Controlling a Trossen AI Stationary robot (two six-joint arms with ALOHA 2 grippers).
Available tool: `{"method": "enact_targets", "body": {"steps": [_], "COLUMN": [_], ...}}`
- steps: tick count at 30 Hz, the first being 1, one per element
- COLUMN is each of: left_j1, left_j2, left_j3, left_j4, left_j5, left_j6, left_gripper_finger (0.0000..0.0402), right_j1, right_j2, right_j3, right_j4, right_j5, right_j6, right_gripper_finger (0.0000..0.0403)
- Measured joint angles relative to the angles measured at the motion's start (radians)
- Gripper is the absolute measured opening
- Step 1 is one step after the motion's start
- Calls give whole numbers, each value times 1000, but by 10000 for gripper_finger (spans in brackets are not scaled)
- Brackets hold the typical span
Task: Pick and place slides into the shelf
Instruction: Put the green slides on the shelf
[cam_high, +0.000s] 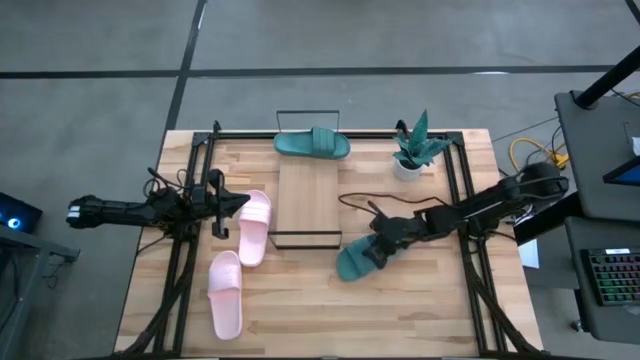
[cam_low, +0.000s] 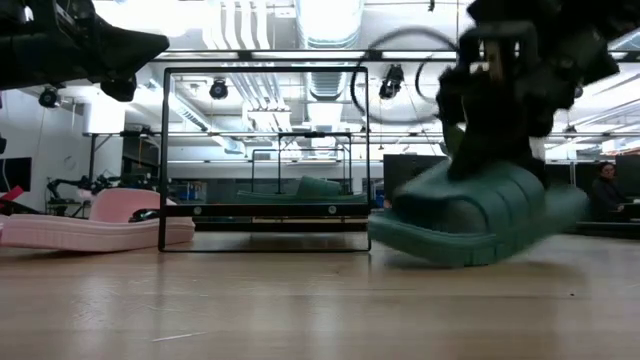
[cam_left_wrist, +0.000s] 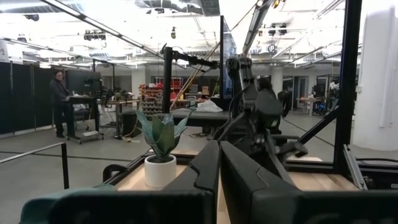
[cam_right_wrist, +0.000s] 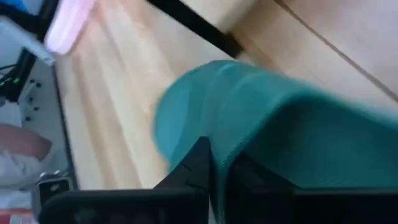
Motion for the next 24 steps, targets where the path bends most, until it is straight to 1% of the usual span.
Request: {"method": "enact_targets", "body": {"steps": [2,4,9,13,16,19,22,24], "left_j1": [0,0,0,0,0,0,0,0], "left_j2": [0,-2,-2,-2,-2,-1,-1,-2], "left_j3": [0,0,0,0,0,0,0,0], "left_j4": [5,1,2,3,3,2,2,3], "left_j5": [0,0,0,0,0,0,0,0], "left_j6": [0,0,0,0,0,0,0,0], "left_gripper_finger": [0,0,0,0,0,0,0,0], "right_j1": [0,5,45,96,142,176,191,191], "right_j2": [-43,-86,-185,-222,-226,-212,-197,-189], "right_j3": [25,59,183,287,357,403,432,443], "right_j4": [-57,-149,-411,-562,-618,-628,-629,-629], "right_j5": [20,65,243,414,568,703,809,849], "right_j6": [-24,-55,-123,-208,-286,-388,-439,-480], "right_gripper_finger": [12,12,12,12,12,12,12,12]}}
